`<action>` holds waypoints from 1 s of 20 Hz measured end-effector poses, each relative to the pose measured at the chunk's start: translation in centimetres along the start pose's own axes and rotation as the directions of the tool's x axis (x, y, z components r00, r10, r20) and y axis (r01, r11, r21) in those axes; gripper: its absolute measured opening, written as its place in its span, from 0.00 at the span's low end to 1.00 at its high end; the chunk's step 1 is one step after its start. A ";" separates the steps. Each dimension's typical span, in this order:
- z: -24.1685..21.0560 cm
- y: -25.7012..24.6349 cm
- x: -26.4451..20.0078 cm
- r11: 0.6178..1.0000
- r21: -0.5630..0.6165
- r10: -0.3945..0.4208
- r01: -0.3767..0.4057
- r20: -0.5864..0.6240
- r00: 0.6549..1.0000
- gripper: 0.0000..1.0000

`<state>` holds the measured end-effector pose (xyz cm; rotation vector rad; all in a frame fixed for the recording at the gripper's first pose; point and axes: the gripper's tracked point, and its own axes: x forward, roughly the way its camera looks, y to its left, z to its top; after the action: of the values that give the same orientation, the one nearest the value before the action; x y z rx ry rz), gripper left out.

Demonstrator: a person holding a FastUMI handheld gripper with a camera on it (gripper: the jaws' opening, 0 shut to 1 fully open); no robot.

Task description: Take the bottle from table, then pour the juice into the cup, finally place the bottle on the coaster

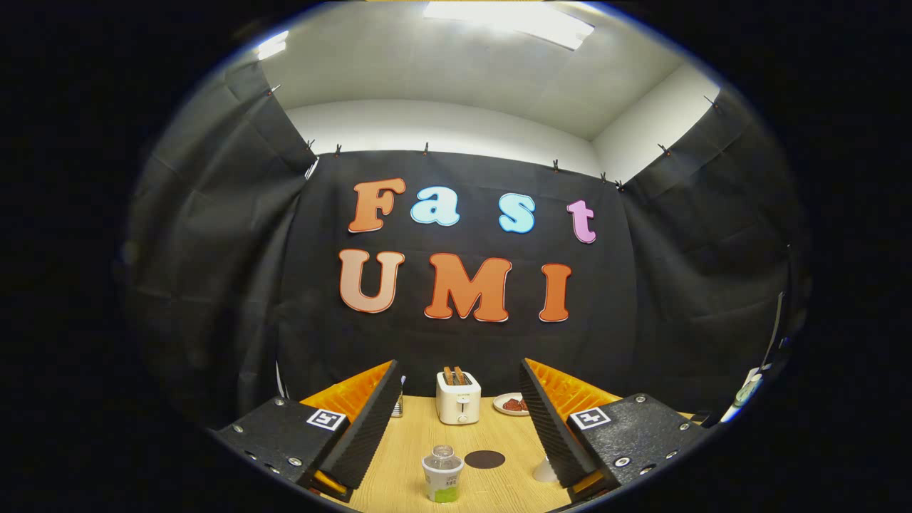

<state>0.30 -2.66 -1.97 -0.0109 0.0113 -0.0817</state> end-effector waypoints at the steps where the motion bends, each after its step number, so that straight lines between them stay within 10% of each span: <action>1: -0.3 0.2 0.0 1.000 -0.006 -0.001 0.001 -0.002 1.000 0.98; 20: -17.2 0.4 1.6 0.999 0.015 -0.043 0.048 -0.215 0.976 0.98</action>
<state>1.69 -2.61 -19.17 0.0177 0.2260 -0.1284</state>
